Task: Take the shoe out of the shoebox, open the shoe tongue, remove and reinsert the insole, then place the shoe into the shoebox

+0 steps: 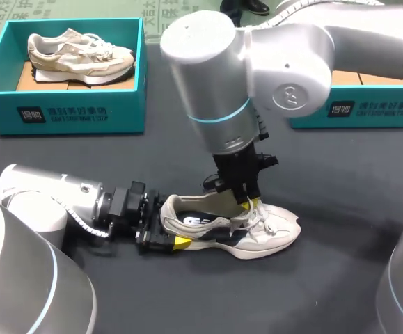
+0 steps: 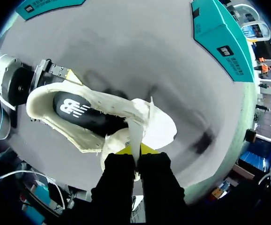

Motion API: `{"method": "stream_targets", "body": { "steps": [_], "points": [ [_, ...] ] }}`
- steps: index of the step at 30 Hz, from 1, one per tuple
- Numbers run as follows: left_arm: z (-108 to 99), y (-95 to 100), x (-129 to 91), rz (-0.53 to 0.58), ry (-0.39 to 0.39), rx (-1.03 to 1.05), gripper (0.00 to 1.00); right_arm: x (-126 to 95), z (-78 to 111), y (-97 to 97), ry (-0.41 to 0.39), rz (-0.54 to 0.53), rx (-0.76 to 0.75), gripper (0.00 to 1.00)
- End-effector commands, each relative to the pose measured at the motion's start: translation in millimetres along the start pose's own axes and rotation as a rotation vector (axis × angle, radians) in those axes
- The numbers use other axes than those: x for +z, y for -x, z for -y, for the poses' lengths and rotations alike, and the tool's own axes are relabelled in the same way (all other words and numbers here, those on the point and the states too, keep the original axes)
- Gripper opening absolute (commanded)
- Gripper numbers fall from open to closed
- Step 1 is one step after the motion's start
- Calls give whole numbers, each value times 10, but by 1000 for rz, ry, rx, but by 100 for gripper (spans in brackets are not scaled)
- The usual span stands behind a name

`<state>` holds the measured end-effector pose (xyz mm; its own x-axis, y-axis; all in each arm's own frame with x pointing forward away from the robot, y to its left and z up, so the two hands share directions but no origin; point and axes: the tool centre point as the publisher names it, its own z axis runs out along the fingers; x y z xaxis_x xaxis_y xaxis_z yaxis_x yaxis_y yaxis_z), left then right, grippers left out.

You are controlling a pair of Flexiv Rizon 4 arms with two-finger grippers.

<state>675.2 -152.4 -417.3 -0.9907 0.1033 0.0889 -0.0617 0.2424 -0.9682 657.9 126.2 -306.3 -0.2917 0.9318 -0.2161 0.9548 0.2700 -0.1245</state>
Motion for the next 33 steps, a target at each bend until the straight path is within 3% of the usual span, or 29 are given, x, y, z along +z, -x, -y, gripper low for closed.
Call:
{"method": "stream_targets", "body": {
  "steps": [1, 15, 24, 28, 32, 33],
  "points": [
    [-5, -9, -5, 2, 2, -1, 0, 26, 28, 361, 28, -149, -89, 0],
    [-5, -9, -5, 2, 2, -1, 0, 371, 6, 732, 49, -365, -209, 0],
    [-5, -9, -5, 2, 2, -1, 0, 620, 14, 798, 70, -458, -235, 2],
    [-5, -9, -5, 2, 2, -1, 0, 717, 25, 762, 93, -502, -260, 19],
    [-5, -9, -5, 2, 2, -1, 0, 793, 45, 714, 92, -522, -262, 46],
    [-5, -9, -5, 2, 2, -1, 0, 798, 51, 709, 84, -521, -255, 56]
  ]
}}
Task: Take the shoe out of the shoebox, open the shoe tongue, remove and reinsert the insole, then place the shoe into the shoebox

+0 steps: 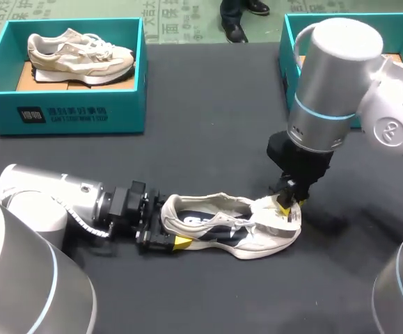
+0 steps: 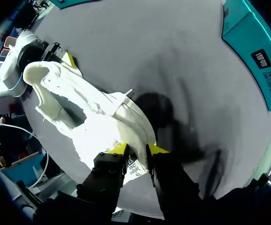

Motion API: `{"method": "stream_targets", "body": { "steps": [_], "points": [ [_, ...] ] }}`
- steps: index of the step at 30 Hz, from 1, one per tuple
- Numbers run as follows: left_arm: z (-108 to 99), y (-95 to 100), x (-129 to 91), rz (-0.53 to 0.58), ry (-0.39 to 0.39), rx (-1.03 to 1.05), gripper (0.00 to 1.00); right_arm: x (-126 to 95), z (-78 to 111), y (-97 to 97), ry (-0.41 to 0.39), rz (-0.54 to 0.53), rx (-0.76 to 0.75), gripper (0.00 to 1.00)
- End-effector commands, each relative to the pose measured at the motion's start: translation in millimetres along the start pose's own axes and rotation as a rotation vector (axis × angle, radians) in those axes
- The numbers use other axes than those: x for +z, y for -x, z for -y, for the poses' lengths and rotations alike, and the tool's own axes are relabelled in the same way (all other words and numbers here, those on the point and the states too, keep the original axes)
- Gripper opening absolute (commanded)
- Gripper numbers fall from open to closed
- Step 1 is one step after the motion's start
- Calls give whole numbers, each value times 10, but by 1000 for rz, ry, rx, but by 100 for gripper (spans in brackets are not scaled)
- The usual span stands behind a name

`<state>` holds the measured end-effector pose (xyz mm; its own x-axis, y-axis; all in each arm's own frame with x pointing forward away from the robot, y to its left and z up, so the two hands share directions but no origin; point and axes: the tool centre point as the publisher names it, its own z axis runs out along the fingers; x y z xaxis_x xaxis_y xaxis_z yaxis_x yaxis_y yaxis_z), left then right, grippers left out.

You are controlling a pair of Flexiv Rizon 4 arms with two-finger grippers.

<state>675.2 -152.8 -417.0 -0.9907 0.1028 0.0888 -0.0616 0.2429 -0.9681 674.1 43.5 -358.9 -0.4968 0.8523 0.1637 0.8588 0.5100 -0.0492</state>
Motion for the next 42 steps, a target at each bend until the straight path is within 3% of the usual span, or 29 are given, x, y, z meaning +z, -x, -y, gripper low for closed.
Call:
{"method": "stream_targets", "body": {
  "steps": [1, 2, 6, 16, 24, 38, 42],
  "points": [
    [-9, -9, -8, 1, 2, -1, 0, 85, 69, 19, 25, -160, 7, 81],
    [-9, -9, -8, 1, 2, -1, 0, 68, 79, 9, 27, -156, 11, 91],
    [-9, -9, -8, 1, 2, -1, 0, -59, 120, -37, 27, -128, 26, 99],
    [-9, -9, -8, 1, 2, -1, 0, -608, 174, -135, 24, -4, 50, 100],
    [-9, -9, -8, 1, 2, -1, 0, -1069, 111, -272, 26, 81, 36, 100],
    [-9, -9, -8, 1, 2, -1, 0, -1575, -333, -861, -11, 177, -157, 100],
    [-9, -9, -8, 1, 2, -1, 0, -1579, -498, -1044, -23, 189, -280, 83]
  ]
}}
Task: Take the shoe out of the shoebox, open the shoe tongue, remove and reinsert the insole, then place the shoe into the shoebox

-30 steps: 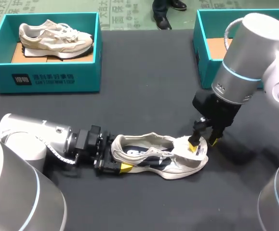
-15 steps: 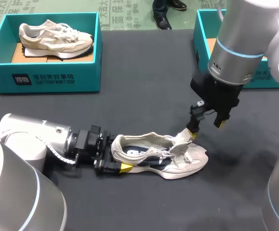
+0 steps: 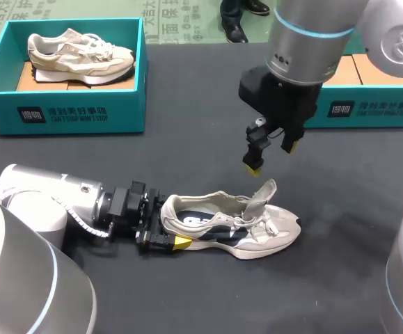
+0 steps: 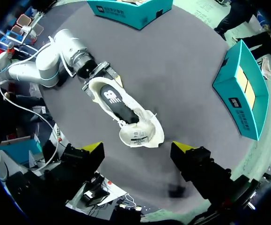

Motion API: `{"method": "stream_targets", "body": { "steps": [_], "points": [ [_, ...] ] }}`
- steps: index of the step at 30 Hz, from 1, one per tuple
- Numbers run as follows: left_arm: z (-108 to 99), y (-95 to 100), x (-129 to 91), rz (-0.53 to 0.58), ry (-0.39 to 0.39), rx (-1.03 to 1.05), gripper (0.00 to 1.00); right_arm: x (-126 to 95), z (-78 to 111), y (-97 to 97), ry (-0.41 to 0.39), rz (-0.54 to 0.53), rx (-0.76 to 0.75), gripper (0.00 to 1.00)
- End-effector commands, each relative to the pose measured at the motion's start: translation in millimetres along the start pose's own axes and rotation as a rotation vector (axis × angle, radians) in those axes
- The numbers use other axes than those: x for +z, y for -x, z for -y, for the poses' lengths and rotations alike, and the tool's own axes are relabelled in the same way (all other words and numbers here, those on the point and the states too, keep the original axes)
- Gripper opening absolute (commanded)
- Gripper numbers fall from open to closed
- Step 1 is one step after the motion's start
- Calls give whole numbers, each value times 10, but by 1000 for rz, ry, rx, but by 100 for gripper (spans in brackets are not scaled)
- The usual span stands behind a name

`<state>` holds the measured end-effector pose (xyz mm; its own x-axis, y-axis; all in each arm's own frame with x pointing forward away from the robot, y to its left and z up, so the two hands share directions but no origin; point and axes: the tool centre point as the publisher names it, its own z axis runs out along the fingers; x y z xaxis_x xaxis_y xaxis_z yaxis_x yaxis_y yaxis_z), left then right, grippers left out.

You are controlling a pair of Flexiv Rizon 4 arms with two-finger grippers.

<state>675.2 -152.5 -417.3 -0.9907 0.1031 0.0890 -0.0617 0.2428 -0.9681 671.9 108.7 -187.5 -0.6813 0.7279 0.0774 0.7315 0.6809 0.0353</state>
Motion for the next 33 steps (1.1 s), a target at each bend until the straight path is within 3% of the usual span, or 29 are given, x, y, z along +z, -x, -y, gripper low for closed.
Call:
{"method": "stream_targets", "body": {
  "steps": [1, 3, 8, 11, 16, 29, 33],
  "points": [
    [-5, -10, -5, 1, 2, -1, 0, 31, -348, -167, -89, 95, -87, 67],
    [-5, -10, -5, 1, 2, -1, 0, 24, -437, -227, -101, 110, -145, 50],
    [-5, -10, -5, 1, 2, -1, 0, 37, -601, -321, -108, 116, -262, 41],
    [-5, -10, -5, 1, 2, -1, 0, 87, -682, -375, -108, 100, -334, 0],
    [-5, -10, -5, 1, 2, -1, 0, 219, -716, -534, -83, 84, -539, 0],
    [-5, -10, -5, 1, 2, -1, 0, 219, -716, -534, -83, 84, -539, 0],
    [-5, -10, -5, 1, 2, -1, 0, 358, -625, -597, -96, 89, -614, 0]
  ]
}}
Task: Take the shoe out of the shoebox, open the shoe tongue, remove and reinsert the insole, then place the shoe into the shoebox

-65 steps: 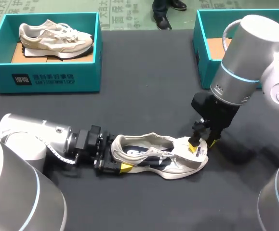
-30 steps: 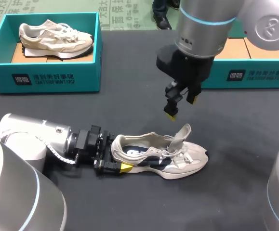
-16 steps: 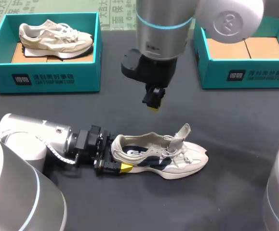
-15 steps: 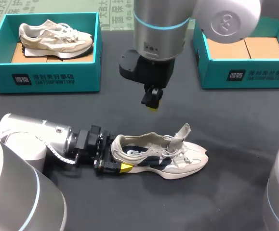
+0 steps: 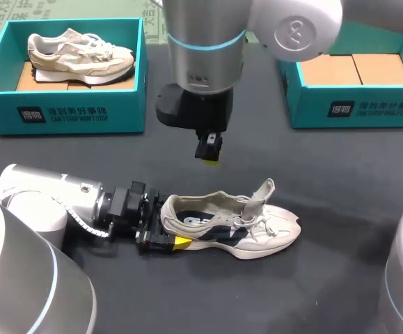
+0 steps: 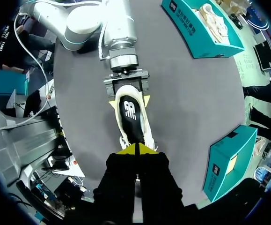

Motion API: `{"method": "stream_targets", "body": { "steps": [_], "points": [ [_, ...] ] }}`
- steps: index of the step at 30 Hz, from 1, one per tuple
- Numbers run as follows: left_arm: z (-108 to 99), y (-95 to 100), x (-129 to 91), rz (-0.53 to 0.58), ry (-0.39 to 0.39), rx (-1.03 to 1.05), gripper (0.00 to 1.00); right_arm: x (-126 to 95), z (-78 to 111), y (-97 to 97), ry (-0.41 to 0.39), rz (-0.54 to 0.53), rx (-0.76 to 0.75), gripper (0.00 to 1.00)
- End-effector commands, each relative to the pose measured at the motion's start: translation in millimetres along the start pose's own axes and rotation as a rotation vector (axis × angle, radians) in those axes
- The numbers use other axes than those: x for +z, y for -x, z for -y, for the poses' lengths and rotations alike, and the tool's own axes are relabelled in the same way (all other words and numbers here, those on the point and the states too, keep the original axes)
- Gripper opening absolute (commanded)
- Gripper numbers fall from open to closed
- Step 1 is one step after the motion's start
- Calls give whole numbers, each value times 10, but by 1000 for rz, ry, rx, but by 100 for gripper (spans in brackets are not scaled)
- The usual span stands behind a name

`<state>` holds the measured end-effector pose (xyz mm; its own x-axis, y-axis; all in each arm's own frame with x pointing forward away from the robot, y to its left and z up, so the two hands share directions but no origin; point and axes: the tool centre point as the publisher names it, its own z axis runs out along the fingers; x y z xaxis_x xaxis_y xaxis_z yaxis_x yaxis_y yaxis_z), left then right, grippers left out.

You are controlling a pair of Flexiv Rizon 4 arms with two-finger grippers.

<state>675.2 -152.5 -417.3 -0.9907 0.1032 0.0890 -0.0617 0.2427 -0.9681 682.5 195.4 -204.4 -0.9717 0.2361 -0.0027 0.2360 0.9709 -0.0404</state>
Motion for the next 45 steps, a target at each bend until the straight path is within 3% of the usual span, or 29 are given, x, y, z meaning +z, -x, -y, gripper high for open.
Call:
{"method": "stream_targets", "body": {
  "steps": [1, 7, 20, 24, 33, 45],
  "points": [
    [-6, -9, -5, 1, 2, -1, 0, 140, -28, -106, -8, 18, -54, 0],
    [-6, -9, -5, 1, 2, -1, 0, 265, -194, -308, -28, 31, -147, 0],
    [-6, -9, -5, 1, 2, -1, 0, 325, -198, -301, -18, 8, -146, 0],
    [-6, -9, -5, 1, 2, -1, 0, 523, -258, -361, 7, 46, -163, 0],
    [-6, -9, -5, 1, 2, -1, 0, 927, -201, -404, 91, 67, -158, 0],
    [-6, -9, -5, 1, 2, -1, 0, 996, -229, -344, 95, 45, -173, 0]
  ]
}}
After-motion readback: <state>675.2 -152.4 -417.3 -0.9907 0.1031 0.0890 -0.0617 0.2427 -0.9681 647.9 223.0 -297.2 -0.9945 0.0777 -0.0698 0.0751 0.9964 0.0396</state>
